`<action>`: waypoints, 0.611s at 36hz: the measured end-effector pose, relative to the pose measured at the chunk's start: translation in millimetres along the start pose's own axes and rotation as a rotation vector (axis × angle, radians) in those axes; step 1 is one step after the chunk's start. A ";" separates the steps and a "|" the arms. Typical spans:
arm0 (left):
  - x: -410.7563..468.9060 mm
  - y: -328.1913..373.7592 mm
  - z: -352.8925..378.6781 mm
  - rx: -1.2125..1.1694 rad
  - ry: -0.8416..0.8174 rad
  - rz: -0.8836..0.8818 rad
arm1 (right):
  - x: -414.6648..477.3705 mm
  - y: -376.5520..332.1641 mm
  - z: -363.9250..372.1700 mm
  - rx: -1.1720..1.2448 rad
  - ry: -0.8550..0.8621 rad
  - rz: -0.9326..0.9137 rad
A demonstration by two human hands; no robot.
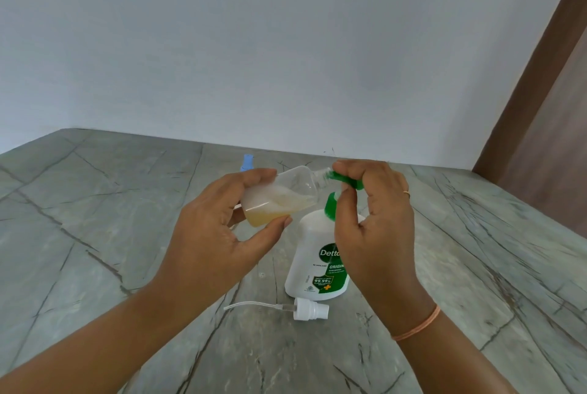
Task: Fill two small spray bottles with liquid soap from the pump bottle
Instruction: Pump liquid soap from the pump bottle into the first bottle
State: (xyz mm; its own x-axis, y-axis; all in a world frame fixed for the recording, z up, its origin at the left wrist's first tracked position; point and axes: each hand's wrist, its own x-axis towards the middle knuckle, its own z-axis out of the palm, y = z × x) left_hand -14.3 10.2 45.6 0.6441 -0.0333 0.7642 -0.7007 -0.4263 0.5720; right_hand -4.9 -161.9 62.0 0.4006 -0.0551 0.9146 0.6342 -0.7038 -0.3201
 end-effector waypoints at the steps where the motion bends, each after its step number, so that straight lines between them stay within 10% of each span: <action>1: -0.2 0.0 -0.1 -0.009 0.001 -0.006 | -0.5 0.1 0.1 -0.011 -0.005 -0.007; 22: 0.2 1.4 -0.7 0.036 -0.005 0.007 | -0.6 2.9 1.8 -0.012 0.000 -0.011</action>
State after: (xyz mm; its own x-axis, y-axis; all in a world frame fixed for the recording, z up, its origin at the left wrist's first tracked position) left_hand -15.4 10.3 46.7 0.6408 -0.0414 0.7666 -0.6940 -0.4580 0.5555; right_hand -2.0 -162.7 60.1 0.3934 -0.0469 0.9182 0.6310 -0.7125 -0.3068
